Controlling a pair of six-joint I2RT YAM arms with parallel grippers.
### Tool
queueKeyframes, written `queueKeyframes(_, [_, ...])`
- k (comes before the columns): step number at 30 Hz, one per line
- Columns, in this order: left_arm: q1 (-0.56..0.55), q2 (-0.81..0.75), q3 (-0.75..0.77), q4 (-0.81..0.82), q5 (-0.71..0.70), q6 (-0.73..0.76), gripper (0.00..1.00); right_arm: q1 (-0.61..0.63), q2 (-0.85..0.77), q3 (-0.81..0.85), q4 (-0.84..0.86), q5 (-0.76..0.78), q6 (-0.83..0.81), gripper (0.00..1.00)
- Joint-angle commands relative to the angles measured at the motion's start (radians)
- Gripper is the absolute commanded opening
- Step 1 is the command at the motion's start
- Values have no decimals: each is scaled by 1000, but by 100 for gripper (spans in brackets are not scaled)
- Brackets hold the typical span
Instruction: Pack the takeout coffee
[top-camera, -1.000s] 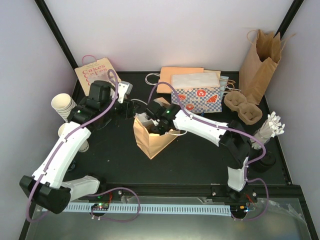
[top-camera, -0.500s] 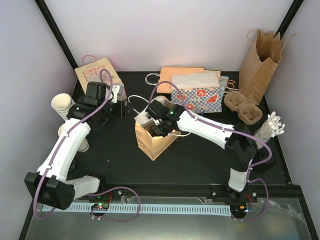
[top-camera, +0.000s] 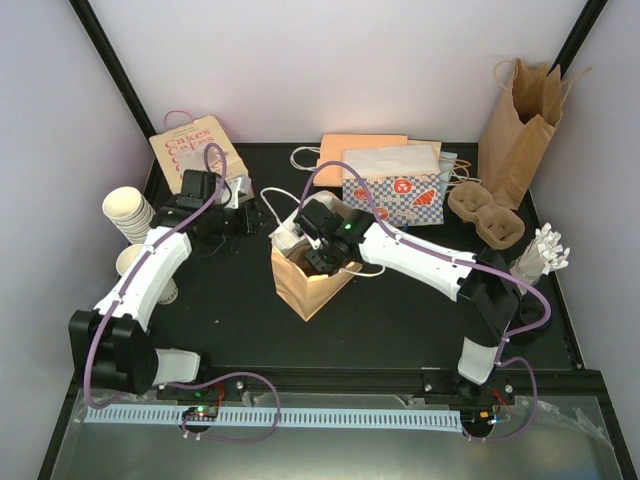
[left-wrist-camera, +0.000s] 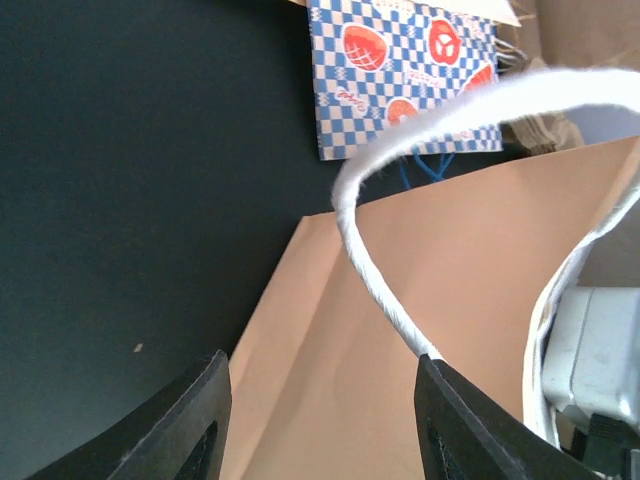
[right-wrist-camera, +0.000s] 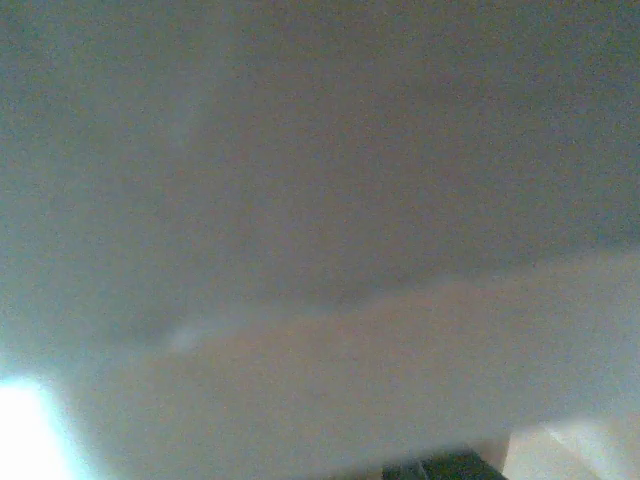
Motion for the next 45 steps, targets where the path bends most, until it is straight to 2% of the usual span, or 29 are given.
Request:
queueKeyframes(1, [7, -22, -42, 195, 105, -133, 53, 7, -36, -22, 4, -1, -16, 23])
queueKeyframes(7, [7, -22, -84, 327, 136, -223, 47, 6, -45, -33, 7, -3, -16, 23])
queueKeyframes(11, [7, -74, -101, 389, 137, -245, 46, 6, -54, -45, 12, -1, -15, 23])
queueKeyframes(19, [7, -179, -124, 414, 56, -229, 60, 7, -60, -49, 15, 3, -12, 23])
queueKeyframes(23, [9, -212, -146, 438, 26, -229, 61, 7, -59, -49, 17, 3, -13, 23])
queueKeyframes(29, [10, -190, -135, 405, 15, -215, 57, 7, -58, -49, 18, 3, -12, 23])
queueKeyframes(36, [12, -145, -103, 311, -36, -188, 59, 6, -61, -48, 17, 10, -13, 23])
queueKeyframes(41, [12, -123, -126, 357, 0, -212, 59, 6, -66, -53, 17, 8, -13, 23])
queueKeyframes(45, [12, -96, -147, 439, 77, -263, 52, 6, -64, -51, 17, 5, -12, 23])
